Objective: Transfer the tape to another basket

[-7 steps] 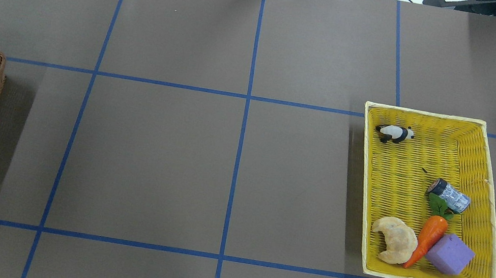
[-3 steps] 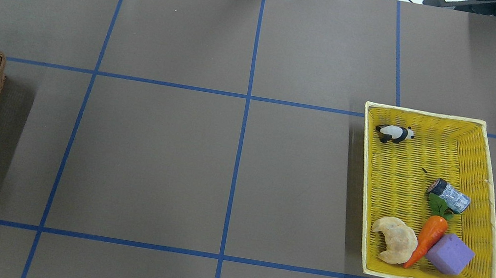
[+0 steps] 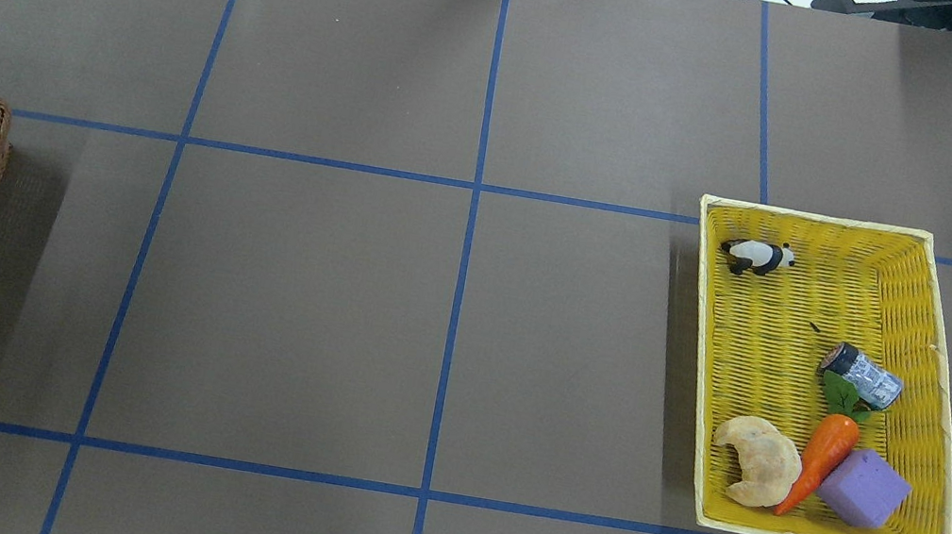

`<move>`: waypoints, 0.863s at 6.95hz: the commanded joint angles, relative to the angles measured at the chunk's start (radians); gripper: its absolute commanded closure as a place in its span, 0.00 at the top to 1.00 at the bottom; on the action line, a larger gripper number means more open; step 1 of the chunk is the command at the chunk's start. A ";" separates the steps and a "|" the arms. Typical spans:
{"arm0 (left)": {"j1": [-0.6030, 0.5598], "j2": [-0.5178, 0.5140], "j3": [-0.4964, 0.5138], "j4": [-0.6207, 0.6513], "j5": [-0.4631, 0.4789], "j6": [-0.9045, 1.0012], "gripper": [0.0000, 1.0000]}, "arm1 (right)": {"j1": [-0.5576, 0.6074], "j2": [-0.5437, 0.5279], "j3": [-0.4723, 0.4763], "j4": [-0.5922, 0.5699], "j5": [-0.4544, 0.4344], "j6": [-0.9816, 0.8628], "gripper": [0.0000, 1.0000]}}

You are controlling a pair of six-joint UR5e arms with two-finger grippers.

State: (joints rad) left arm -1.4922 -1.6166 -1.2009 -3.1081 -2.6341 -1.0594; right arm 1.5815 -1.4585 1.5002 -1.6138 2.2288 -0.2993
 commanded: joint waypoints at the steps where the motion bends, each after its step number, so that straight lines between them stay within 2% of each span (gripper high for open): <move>1: -0.003 -0.003 -0.022 0.043 0.148 0.204 0.99 | 0.000 0.000 0.000 0.000 0.000 -0.001 1.00; 4: -0.035 -0.003 -0.029 0.298 0.287 0.609 0.99 | 0.000 -0.014 0.000 0.002 0.002 0.000 1.00; 6: -0.078 -0.003 -0.116 0.572 0.324 0.871 0.99 | 0.000 -0.022 0.000 0.002 0.002 -0.001 1.00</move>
State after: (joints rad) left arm -1.5423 -1.6200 -1.2629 -2.7027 -2.3363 -0.3486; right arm 1.5821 -1.4753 1.5003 -1.6123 2.2304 -0.3003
